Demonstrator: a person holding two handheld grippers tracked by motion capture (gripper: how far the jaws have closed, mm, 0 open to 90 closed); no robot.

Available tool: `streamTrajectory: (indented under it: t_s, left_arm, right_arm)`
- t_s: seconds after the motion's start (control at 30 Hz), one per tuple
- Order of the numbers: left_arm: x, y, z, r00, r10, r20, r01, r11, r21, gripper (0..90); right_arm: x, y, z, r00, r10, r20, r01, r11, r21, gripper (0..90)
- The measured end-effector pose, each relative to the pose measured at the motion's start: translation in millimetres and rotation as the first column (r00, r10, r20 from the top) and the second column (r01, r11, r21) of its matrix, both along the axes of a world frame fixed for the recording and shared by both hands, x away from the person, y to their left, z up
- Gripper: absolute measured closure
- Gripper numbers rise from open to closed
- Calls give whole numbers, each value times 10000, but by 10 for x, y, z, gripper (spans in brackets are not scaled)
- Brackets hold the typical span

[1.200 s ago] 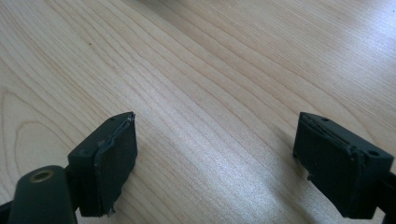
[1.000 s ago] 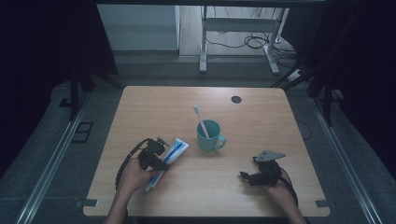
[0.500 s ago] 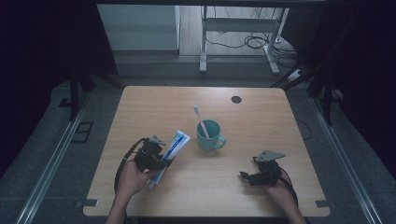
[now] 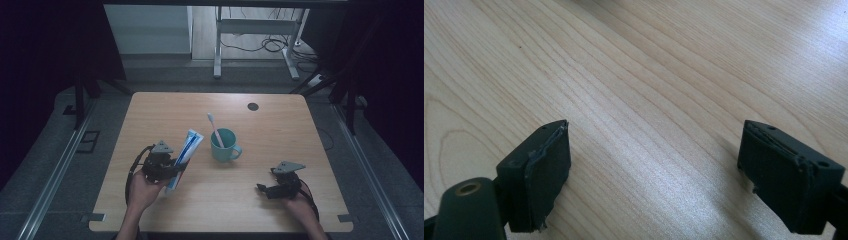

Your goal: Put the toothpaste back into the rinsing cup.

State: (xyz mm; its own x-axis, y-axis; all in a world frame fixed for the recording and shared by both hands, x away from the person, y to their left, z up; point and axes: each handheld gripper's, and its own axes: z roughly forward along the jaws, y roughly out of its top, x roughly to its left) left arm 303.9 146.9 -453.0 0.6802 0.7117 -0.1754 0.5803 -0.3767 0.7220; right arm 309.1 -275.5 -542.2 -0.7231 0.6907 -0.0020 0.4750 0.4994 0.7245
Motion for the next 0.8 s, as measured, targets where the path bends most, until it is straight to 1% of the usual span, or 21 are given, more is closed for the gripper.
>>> streamTrajectory:
  t_s: [0.17,0.3,0.4,0.57,0.63,0.8]
  left_arm:
    - [-5,-61,9,9996,-23,272,28,9998,-178,707]
    - [-13,-112,32,9981,-35,613,51,9996,-261,707]
    - [-10,-146,63,9964,-82,847,111,9994,-340,707]
    - [20,-224,113,9921,-29,1251,110,9979,-636,707]
    - [42,-249,128,9916,-67,1289,162,9973,-721,707]
    - [92,-333,158,9872,30,1594,114,9960,-891,707]
  right_arm:
    - [0,0,0,10000,-2,-3,2,10000,1,138]
    - [0,0,0,10000,-3,-1,3,10000,0,138]
    - [0,0,0,10000,0,-2,0,10000,0,138]
    - [0,0,0,10000,-6,5,6,10000,2,138]
    - [1,0,0,10000,8,21,-8,10000,-3,138]
    - [0,0,0,10000,-10,-8,10,10000,7,138]
